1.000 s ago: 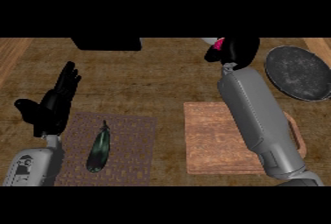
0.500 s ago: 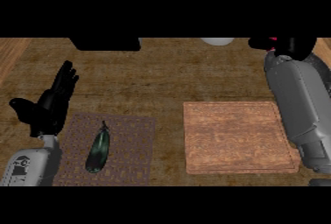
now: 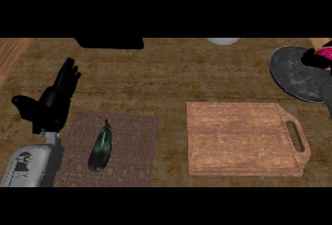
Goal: Pick the cupcake from the cutting board and place it in the pan
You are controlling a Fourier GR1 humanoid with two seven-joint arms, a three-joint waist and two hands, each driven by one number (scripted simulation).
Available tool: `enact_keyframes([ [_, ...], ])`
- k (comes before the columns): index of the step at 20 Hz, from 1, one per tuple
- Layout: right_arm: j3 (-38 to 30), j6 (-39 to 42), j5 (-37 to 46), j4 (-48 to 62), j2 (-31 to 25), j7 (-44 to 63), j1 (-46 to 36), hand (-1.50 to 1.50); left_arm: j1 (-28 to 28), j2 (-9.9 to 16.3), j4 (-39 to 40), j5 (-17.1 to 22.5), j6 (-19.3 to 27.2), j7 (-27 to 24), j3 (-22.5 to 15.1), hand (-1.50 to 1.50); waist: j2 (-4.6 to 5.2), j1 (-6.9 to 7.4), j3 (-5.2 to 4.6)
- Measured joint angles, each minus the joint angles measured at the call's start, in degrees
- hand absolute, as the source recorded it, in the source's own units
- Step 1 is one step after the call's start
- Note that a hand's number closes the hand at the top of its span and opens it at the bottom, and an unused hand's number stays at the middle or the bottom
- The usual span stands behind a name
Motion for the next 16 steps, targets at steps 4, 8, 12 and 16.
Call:
enact_keyframes([
  [4, -2.84, -2.41, -1.69, 5.76, -3.95, -5.15, 0.71, 1.50, -0.24, -0.69, -0.05, -0.49, 0.17, 0.00, -0.84, 0.00, 0.44, 0.83, 0.13],
  [8, -5.09, -4.93, -3.13, 9.82, -5.74, -8.61, 1.22, 1.50, -1.25, -0.75, 0.63, -0.26, -0.08, -0.36, -0.66, 0.00, 0.83, 1.53, 0.22],
  [12, -8.85, -3.59, -7.24, 12.13, -6.52, -12.56, 1.36, -1.50, -1.13, -1.13, 0.98, -0.28, -0.38, -1.15, -1.00, 0.00, 1.06, 1.94, 0.35],
  [16, -13.32, 4.06, -12.67, 14.89, -6.63, -15.91, 1.30, -1.50, -0.91, -0.95, 1.16, 0.06, -0.71, -1.47, -0.68, 0.00, 1.15, 2.09, 0.49],
])
